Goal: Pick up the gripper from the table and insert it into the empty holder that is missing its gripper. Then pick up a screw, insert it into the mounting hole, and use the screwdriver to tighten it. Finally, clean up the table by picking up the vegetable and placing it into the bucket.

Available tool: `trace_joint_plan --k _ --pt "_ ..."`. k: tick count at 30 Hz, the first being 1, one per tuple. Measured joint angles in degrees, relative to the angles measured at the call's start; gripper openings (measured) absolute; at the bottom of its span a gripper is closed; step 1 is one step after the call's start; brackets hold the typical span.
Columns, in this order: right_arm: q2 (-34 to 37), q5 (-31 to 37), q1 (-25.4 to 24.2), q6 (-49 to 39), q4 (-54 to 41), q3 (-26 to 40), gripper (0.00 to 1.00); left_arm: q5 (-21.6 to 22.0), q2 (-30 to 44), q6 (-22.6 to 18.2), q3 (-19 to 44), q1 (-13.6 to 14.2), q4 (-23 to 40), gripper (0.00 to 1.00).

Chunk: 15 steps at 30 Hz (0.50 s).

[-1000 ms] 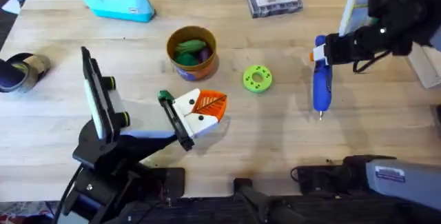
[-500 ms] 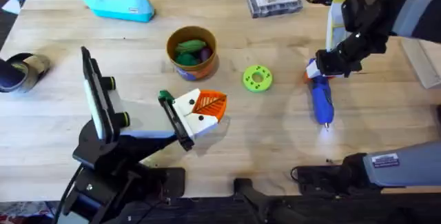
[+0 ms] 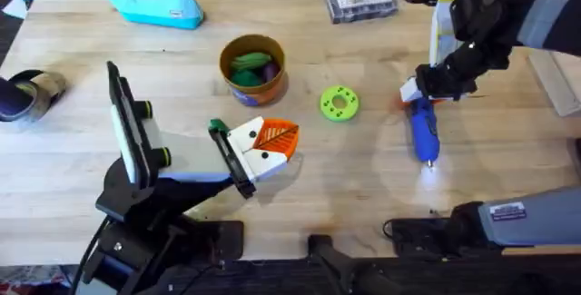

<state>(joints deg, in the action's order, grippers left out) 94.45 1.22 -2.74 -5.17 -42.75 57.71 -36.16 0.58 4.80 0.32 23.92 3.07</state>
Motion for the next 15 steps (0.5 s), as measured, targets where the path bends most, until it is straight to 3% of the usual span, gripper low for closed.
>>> trace_joint_plan --k 4,15 --pt "0.0 0.2 0.0 0.0 0.4 0.0 0.343 0.0 0.0 0.0 0.0 0.0 0.0 0.018" --pt "0.0 0.9 0.0 0.0 0.9 0.2 0.171 0.0 0.0 0.0 0.0 0.0 0.0 0.018"
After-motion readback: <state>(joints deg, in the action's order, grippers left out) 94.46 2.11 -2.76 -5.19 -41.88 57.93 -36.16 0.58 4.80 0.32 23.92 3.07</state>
